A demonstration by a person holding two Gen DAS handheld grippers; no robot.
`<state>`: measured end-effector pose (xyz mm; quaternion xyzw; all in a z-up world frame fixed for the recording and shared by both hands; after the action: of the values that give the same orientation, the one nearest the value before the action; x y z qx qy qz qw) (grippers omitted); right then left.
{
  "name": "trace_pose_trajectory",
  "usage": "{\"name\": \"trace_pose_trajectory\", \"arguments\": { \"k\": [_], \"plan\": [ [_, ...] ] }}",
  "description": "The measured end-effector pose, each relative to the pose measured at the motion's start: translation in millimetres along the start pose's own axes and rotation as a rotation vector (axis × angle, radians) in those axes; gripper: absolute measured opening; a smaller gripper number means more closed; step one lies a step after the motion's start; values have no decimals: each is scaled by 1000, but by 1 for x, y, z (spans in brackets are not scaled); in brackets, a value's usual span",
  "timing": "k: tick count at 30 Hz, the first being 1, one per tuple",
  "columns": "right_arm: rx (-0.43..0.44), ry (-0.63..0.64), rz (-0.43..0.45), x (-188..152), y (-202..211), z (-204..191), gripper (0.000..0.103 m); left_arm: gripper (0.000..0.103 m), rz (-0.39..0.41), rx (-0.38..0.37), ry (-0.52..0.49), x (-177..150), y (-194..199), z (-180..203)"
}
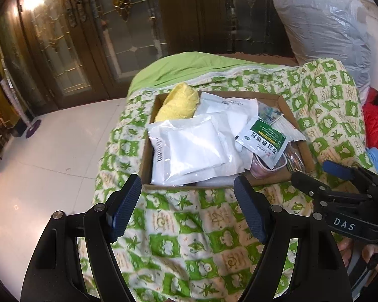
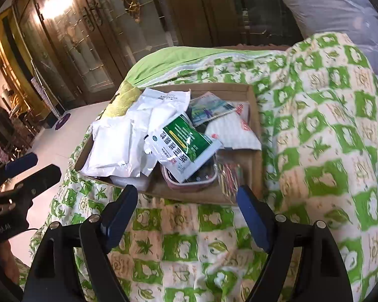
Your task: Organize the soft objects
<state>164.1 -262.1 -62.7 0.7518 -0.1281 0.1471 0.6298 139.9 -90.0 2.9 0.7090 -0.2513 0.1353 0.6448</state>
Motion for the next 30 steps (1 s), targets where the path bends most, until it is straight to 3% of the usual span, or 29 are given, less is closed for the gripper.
{"name": "trace_pose_trajectory", "arguments": {
  "k": [7,12,30],
  "plan": [
    [-55,33,17,-17,17,-9,84,77,49,45,49,-12,27,-4],
    [-55,54,36,-29,28,-19,84,82,51,17,87,-27,37,-8],
    [-54,56,81,-47,55,-29,84,82,45,10,68,-52,49,-1]
  ]
}}
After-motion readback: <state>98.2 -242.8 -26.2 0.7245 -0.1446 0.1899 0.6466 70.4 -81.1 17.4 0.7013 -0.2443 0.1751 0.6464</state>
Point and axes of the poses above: each gripper's, at about its wrist camera, not at the fingertips, and y roughly against the way its jaws point, z to its right, x to its top, the point moved 5 cm from there along -y, roughly the way its jaws point, and after that the axes turned 13 degrees about -z, right-handed, at the moved point
